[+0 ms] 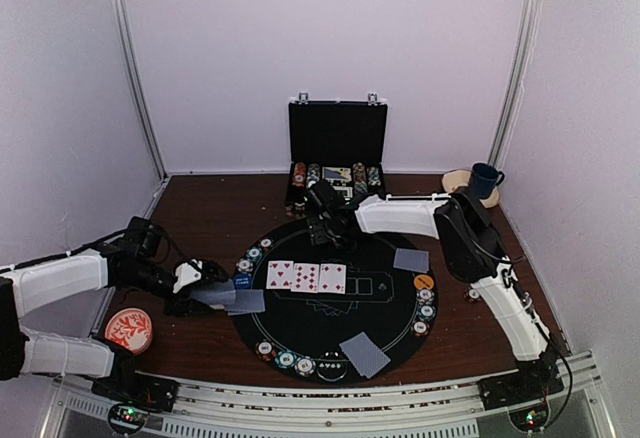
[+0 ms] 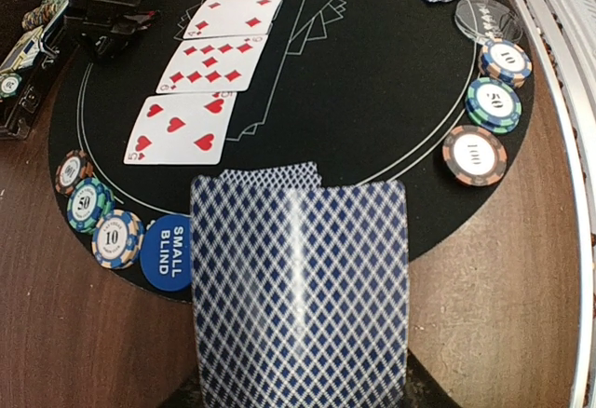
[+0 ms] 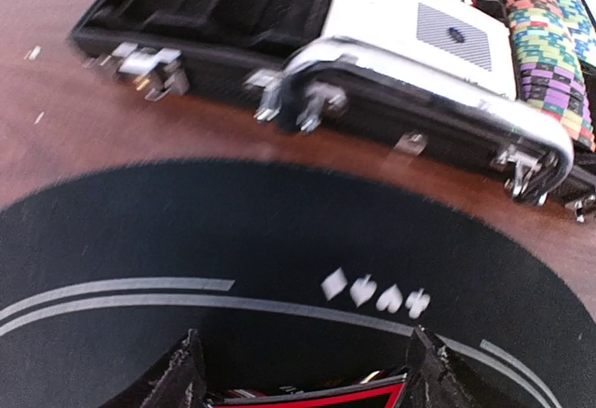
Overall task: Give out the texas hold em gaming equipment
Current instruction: Pick up the all-in button from the poker table mat, then place the all-in button in the small blind area.
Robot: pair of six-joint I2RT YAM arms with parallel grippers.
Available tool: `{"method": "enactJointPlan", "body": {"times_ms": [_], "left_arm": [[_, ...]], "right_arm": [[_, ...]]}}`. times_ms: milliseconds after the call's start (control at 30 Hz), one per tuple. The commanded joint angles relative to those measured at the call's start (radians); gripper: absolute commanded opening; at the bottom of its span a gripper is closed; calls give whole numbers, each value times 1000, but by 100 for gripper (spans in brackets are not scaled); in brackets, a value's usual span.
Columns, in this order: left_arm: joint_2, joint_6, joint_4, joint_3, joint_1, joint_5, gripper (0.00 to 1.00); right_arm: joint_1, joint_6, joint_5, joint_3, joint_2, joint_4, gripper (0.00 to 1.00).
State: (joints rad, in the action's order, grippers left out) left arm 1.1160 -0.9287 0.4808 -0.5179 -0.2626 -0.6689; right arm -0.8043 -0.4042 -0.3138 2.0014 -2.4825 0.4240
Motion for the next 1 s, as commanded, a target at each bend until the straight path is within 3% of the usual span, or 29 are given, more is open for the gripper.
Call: {"method": "enactJointPlan", "body": {"times_ms": [0,400,967], "left_arm": [[1,4,-30,-6,-1,-11,14],[-4,8,-30,-6,0,-11,14],[-12,9,-30,-4,0,-10,14]], "right_arm": [[-52,62,-5,-61,58,22,62],[-156,59,-26,-55,117,8,62],[-270,-10,74,17,97,-27,61]]}}
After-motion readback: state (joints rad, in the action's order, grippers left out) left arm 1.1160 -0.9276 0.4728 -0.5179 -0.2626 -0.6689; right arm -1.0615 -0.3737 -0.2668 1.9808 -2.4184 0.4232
